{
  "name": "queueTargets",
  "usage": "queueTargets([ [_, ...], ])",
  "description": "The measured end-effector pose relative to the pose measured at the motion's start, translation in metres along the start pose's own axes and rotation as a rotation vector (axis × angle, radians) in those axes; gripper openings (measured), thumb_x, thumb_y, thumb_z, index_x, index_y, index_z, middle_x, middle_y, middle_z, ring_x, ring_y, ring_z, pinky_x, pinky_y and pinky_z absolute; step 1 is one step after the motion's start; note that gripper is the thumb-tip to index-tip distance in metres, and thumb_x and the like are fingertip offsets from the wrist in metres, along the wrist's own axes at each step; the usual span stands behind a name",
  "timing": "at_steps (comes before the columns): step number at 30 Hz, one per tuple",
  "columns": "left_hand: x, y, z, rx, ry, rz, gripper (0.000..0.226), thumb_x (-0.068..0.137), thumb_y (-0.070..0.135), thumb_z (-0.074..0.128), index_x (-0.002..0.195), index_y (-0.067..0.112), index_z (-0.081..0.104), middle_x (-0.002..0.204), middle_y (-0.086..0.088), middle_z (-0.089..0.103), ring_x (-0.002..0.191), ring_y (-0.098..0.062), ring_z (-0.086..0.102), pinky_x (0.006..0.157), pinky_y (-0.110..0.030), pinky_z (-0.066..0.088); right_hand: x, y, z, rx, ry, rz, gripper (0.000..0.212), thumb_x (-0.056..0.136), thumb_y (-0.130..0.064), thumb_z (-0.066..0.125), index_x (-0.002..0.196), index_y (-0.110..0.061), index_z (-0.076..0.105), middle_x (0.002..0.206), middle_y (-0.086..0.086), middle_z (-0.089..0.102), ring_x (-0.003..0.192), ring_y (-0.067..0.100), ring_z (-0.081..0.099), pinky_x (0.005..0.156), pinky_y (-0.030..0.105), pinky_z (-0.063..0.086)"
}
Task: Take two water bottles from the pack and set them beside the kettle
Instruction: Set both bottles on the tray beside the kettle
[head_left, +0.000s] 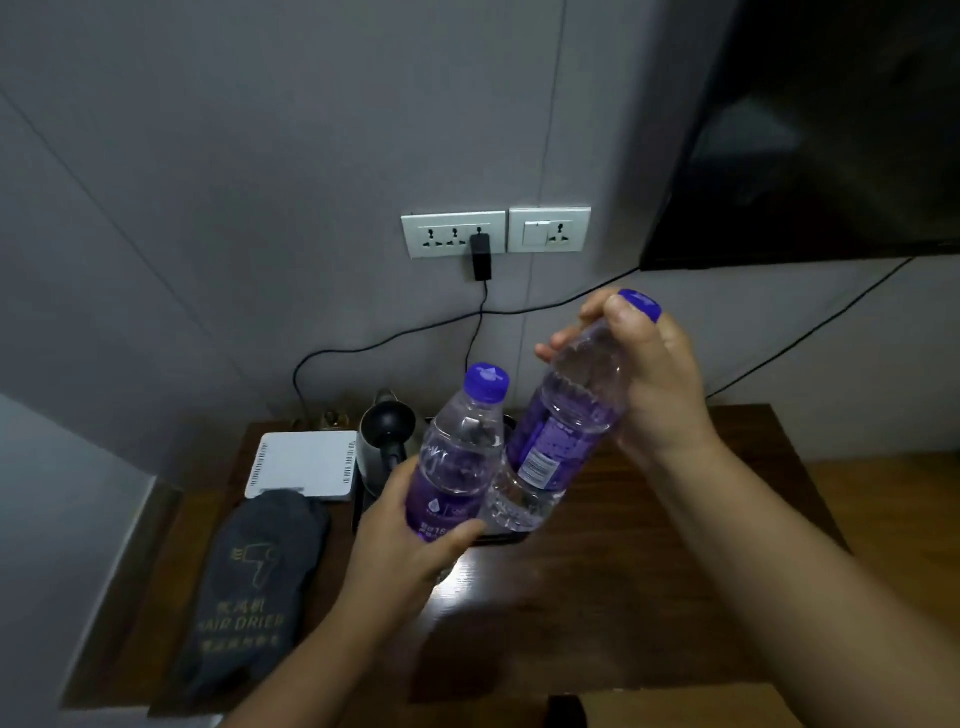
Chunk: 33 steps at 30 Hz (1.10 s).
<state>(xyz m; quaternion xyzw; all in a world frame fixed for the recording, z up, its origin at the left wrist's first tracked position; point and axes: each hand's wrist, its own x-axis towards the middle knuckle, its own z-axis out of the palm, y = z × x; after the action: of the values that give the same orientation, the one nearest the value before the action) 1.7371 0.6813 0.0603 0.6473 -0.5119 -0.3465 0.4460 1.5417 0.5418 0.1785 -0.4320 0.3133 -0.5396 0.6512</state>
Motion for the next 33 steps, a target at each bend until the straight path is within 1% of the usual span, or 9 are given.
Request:
queueTargets([
  [2,0.01,-0.026,-0.003,-0.04,-0.008,-0.007,0.065,0.067,0.048,0.081,0.117,0.073,0.048,0.114,0.04,0.066,0.102,0.013,0.066,0.074,-0.001,0.051,0.005,0.022,0.007,-0.046,0.027,-0.018,0.014,0.089,-0.024,0.066,0.092,-0.01,0.066,0.076,0.011,0.071,0.078,0.028,0.072,0.077,0.043,0.06],
  [6,0.03,-0.076,0.004,-0.117,-0.007,-0.018,0.064,0.074,0.049,0.079,0.125,0.069,0.045,0.125,0.029,0.065,0.114,0.008,0.063,0.083,-0.005,0.052,0.02,0.074,0.005,-0.191,0.027,-0.035,0.031,0.083,-0.032,0.077,0.102,-0.01,0.069,0.083,0.004,0.077,0.084,0.022,0.076,0.071,0.033,0.061],
  [11,0.062,-0.146,0.033,-0.165,0.076,-0.015,0.07,0.071,0.047,0.082,0.134,0.046,0.053,0.134,0.001,0.064,0.119,-0.008,0.065,0.105,-0.043,0.053,0.041,0.15,-0.021,-0.376,-0.075,-0.062,0.038,0.086,-0.042,0.065,0.118,-0.022,0.069,0.1,0.003,0.078,0.09,0.014,0.075,0.071,0.024,0.058],
  [14,0.077,-0.184,0.063,-0.158,0.178,0.012,0.063,0.067,0.045,0.084,0.123,0.055,0.056,0.127,0.005,0.067,0.112,-0.003,0.067,0.099,-0.037,0.055,0.052,0.201,-0.045,-0.44,-0.128,-0.09,0.031,0.092,-0.038,0.061,0.121,-0.027,0.067,0.105,0.0,0.076,0.092,0.007,0.073,0.071,0.019,0.056],
  [20,0.098,-0.253,0.126,-0.182,0.261,0.07,0.078,0.083,0.013,0.086,0.14,0.045,0.044,0.136,0.008,0.064,0.122,-0.006,0.063,0.103,-0.036,0.051,0.071,0.296,-0.088,-0.508,-0.17,-0.162,0.018,0.104,-0.01,0.054,0.113,-0.023,0.064,0.099,-0.001,0.074,0.088,-0.005,0.069,0.074,0.01,0.05],
  [23,0.112,-0.274,0.145,-0.186,0.314,0.073,0.082,0.084,0.005,0.084,0.14,0.046,0.039,0.139,0.005,0.061,0.125,-0.011,0.061,0.105,-0.034,0.05,0.077,0.328,-0.104,-0.497,-0.152,-0.206,0.017,0.103,-0.014,0.055,0.113,-0.024,0.064,0.092,-0.008,0.077,0.088,-0.004,0.068,0.076,0.011,0.05],
  [27,0.13,-0.293,0.157,-0.202,0.386,0.107,0.079,0.082,0.002,0.084,0.139,0.039,0.043,0.133,0.005,0.064,0.119,-0.012,0.064,0.103,-0.041,0.053,0.084,0.357,-0.121,-0.496,-0.148,-0.258,0.024,0.093,-0.04,0.058,0.115,-0.033,0.065,0.1,-0.015,0.076,0.094,-0.001,0.069,0.08,0.02,0.056],
  [29,0.136,-0.3,0.16,-0.19,0.414,0.134,0.079,0.081,0.003,0.085,0.133,0.046,0.043,0.131,0.006,0.065,0.117,-0.012,0.065,0.1,-0.041,0.055,0.089,0.37,-0.128,-0.518,-0.157,-0.283,0.02,0.098,-0.038,0.058,0.116,-0.038,0.065,0.104,-0.013,0.075,0.1,0.004,0.07,0.086,0.029,0.058],
  [33,0.143,-0.312,0.165,-0.214,0.446,0.16,0.077,0.08,0.003,0.085,0.125,0.052,0.046,0.125,0.011,0.068,0.112,-0.006,0.068,0.096,-0.041,0.058,0.096,0.384,-0.134,-0.544,-0.17,-0.348,0.02,0.105,-0.029,0.054,0.117,-0.039,0.065,0.104,-0.014,0.075,0.098,0.001,0.07,0.078,0.019,0.057],
])
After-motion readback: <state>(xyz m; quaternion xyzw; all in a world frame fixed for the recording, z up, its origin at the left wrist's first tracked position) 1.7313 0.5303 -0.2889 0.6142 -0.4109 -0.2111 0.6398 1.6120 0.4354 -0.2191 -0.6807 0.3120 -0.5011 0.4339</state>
